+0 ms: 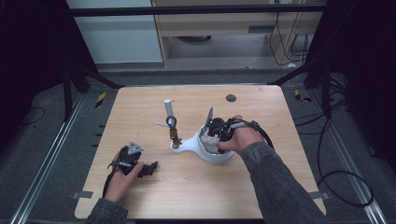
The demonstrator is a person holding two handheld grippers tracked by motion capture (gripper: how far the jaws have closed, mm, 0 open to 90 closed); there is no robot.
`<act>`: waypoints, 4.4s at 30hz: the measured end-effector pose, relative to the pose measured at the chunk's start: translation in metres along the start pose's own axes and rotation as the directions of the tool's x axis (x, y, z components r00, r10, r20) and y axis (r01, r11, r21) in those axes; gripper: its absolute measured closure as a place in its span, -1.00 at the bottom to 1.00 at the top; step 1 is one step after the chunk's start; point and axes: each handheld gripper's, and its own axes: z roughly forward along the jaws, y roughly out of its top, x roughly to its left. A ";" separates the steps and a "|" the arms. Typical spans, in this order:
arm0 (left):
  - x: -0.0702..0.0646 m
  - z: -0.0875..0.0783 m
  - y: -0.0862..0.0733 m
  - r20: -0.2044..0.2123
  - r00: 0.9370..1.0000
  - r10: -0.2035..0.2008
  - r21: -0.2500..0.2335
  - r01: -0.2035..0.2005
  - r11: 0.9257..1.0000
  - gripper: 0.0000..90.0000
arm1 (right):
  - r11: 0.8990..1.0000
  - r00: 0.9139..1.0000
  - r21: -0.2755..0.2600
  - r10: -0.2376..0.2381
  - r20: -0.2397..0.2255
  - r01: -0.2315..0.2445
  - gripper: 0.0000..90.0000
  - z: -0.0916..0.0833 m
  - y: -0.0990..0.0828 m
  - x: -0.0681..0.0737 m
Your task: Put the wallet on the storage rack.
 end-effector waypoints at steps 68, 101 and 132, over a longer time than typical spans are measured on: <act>0.000 0.000 0.000 0.001 1.000 0.002 0.000 -0.002 1.000 -1.00 | 0.991 0.997 -0.106 0.076 -0.017 -0.077 -0.58 -0.014 -0.008 0.007; 0.000 0.000 0.000 0.004 1.000 0.004 0.002 -0.004 1.000 -1.00 | 0.916 0.969 -0.324 0.244 -0.021 -0.238 -0.87 -0.028 -0.061 -0.006; -0.001 0.000 0.000 0.004 1.000 0.003 0.002 -0.003 1.000 -1.00 | 0.795 0.904 -0.490 0.427 0.032 -0.358 -0.78 -0.023 -0.116 -0.020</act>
